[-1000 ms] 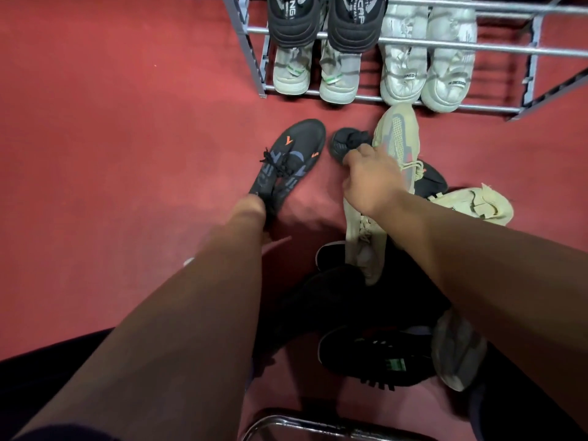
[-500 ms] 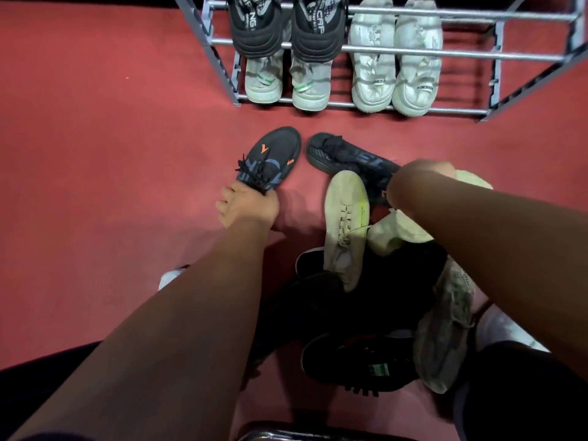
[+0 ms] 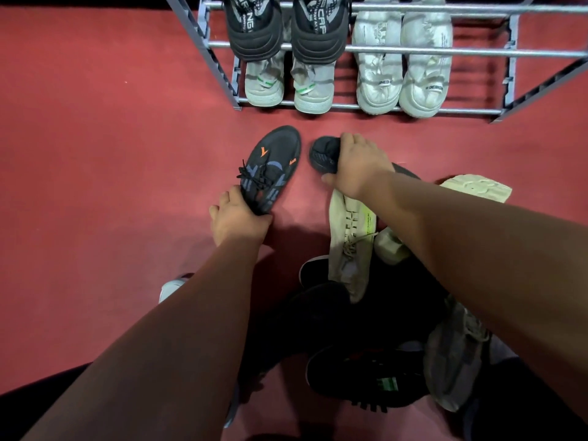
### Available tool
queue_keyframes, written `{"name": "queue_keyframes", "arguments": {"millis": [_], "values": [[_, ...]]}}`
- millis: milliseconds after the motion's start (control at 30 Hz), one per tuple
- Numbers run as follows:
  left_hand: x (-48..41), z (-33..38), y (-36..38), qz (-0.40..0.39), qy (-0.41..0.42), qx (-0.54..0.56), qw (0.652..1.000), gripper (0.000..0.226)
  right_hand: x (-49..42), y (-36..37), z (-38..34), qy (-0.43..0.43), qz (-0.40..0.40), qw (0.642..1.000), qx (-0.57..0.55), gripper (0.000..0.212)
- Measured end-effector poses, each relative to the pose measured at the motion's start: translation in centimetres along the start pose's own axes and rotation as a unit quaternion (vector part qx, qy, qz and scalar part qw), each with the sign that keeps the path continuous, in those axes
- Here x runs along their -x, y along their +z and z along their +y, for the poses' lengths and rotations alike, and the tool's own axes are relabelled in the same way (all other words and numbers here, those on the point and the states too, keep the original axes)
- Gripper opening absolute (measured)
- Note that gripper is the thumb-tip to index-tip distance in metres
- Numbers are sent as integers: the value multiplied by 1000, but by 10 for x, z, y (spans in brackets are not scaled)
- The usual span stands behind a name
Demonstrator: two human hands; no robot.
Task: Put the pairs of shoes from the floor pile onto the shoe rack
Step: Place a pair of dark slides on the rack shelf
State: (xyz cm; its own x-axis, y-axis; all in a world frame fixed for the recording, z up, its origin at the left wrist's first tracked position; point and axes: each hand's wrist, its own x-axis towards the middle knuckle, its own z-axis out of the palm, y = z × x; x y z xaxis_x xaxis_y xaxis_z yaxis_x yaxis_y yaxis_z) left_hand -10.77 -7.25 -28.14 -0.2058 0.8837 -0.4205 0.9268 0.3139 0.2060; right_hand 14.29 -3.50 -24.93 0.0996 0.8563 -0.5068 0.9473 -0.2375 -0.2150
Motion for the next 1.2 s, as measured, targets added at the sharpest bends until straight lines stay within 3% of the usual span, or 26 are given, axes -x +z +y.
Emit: {"name": "queue_keyframes", "arguments": {"millis": [167,267,367,467,567,633,700,767,833,900,1200], "values": [[-2,3,-1,-20,0,-3,1000,80,-17,7,-5,27,-4,1000,-10,81],[-5,5,-4,-48,-2,31,998,72,-20,8,-5,9,-1,1000,24,70],[-8,3,-10,-44,-19,79,996,68,-16,6,-10,-102,-12,993,63,63],[-10,-3,-16,-22,-60,118,991,71,-5,6,-20,-275,-10,952,137,58],[-12,-9,-17,-21,-87,109,990,78,5,16,-30,-327,-83,932,135,43],[-8,-10,-16,-37,-92,75,992,86,16,28,-34,-287,-90,953,29,33],[-2,-9,-10,-48,-91,51,993,96,29,41,-39,-212,4,976,-57,31],[3,-9,-5,-54,-88,42,994,108,40,52,-46,-94,77,992,-21,57],[4,-9,-3,-59,-83,43,994,117,45,58,-54,8,31,999,11,98],[4,-8,-5,-65,-77,41,994,121,42,59,-62,64,-30,997,-14,126],[14,-18,-3,-50,-17,49,997,114,29,66,-66,61,-26,998,-22,125]]}}
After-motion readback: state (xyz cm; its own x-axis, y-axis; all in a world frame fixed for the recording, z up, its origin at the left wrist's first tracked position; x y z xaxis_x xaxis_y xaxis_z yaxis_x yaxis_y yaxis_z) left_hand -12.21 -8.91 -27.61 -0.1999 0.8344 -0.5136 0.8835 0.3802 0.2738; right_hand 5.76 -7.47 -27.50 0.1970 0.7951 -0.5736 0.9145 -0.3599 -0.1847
